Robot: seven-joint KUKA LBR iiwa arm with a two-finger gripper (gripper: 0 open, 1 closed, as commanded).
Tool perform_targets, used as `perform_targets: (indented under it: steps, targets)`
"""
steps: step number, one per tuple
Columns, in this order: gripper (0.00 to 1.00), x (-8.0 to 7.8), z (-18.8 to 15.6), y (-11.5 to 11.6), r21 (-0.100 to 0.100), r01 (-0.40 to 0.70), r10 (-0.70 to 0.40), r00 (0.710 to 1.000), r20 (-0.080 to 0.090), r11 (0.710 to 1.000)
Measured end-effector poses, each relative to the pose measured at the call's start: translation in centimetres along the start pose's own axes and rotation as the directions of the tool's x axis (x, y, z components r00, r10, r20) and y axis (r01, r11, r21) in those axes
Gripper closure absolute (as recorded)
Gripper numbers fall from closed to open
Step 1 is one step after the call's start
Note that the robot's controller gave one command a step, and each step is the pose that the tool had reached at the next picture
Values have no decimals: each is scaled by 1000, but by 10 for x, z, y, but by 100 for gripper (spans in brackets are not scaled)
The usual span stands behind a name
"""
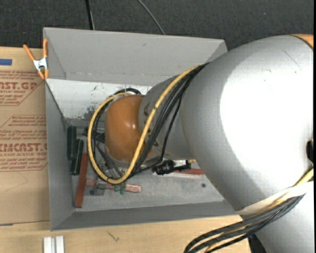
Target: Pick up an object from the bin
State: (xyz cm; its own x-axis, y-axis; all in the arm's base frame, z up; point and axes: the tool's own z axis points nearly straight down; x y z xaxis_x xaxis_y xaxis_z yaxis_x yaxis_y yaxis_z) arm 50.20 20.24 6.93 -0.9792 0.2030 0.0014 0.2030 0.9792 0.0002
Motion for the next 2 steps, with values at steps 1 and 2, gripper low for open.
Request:
perform_targets:
  steps: [1, 2]
  targets:
    - [100, 0, 0, 0, 0, -1, 1, 1000, 0, 1000]
    - [100, -42, -192, 19, -6, 34, -34, 999, 10, 999]
